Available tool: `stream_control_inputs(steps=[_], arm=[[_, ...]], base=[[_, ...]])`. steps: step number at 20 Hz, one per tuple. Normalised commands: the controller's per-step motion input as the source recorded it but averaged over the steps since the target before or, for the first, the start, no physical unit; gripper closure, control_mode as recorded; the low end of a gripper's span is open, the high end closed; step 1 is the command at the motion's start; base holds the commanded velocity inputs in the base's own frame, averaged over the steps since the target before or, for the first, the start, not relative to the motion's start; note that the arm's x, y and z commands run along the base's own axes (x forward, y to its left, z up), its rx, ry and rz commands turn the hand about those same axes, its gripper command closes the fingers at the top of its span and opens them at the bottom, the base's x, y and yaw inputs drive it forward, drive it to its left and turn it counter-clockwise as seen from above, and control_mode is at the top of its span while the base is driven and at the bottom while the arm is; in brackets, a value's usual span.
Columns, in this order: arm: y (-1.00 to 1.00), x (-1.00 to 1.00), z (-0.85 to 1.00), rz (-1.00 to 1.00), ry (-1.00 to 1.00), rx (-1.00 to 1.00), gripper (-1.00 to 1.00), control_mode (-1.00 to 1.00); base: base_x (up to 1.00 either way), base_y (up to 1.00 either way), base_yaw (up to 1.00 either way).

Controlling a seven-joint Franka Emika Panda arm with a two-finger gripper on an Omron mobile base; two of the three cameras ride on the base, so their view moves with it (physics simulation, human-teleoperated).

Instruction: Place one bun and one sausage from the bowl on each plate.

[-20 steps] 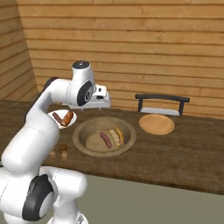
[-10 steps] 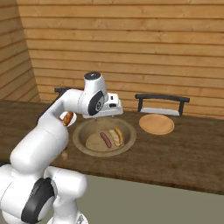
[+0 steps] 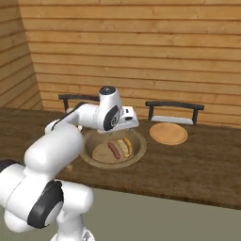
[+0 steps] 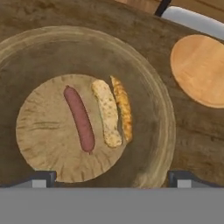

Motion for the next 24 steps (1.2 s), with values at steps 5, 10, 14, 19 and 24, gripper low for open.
stream_control_inputs(steps=[5,10,14,19,24], arm=[[0.0,0.69,-0.67,0.19,0.27,0.0,-1.0,-1.0],[-0.08,0.65,-0.52,0.13,0.29,0.0,-1.0,-1.0],[-0.07,0.53,-0.61,0.05,0.24,0.0,-1.0,-1.0],[-0.06,0.21,-0.8,0.0,0.03,0.03,-1.0,-1.0],[-0.33,0.16,-0.64,-0.02,0.0,0.09,-1.0,-1.0]], base=[[0.0,0.0,0.0],[0.0,0.0,0.0],[0.0,0.0,0.0],[0.0,0.0,0.0],[0.0,0.0,0.0]])
